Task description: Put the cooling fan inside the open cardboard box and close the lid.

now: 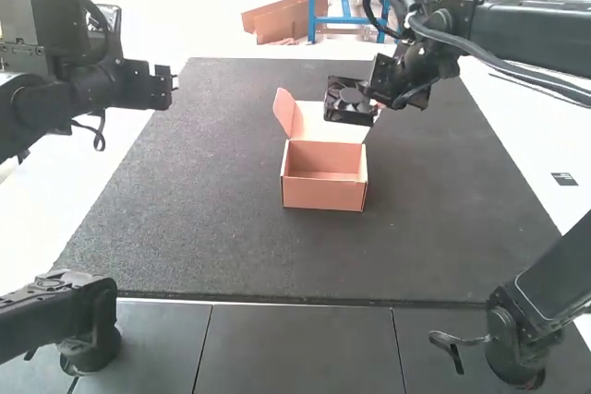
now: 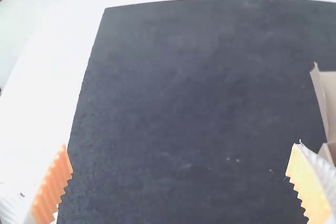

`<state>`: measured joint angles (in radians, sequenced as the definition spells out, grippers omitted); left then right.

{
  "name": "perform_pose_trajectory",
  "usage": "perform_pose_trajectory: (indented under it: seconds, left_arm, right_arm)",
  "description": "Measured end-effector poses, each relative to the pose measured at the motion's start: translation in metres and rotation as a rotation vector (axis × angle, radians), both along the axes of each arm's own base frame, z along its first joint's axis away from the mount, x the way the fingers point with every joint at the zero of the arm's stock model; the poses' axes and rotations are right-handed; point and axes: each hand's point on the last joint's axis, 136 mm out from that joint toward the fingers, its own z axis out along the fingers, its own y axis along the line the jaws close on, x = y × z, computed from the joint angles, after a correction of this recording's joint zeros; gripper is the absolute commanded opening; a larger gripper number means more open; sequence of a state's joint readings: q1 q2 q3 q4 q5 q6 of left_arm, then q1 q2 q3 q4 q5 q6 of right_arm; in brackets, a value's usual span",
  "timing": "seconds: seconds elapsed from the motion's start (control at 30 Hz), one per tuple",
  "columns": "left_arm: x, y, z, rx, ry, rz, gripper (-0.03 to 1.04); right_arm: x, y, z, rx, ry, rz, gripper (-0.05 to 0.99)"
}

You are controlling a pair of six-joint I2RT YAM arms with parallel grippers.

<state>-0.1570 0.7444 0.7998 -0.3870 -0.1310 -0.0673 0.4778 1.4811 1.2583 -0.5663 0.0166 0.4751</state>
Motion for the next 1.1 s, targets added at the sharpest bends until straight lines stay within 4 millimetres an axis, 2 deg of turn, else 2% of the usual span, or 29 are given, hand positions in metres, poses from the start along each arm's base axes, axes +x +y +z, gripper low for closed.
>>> perform_pose_trajectory:
  seconds: [0.17, 0.3, 0.87, 1.1]
  left_arm:
    - [0.000, 0.000, 0.004, -0.002, -0.014, -0.001, 0.97]
    - [0.001, 0.000, 0.005, -0.003, -0.020, -0.001, 0.97]
    - [0.009, -0.001, 0.003, -0.002, -0.017, 0.000, 0.97]
    - [0.010, -0.002, 0.000, -0.001, -0.010, -0.001, 0.97]
  right_arm:
    - [0.003, 0.002, -0.039, -0.016, 0.042, -0.007, 0.00]
    - [0.004, 0.004, -0.057, -0.020, 0.052, -0.002, 0.00]
    - [-0.005, 0.045, -0.086, -0.018, 0.090, 0.100, 0.00]
    - [-0.004, 0.050, -0.102, -0.028, 0.114, 0.109, 0.00]
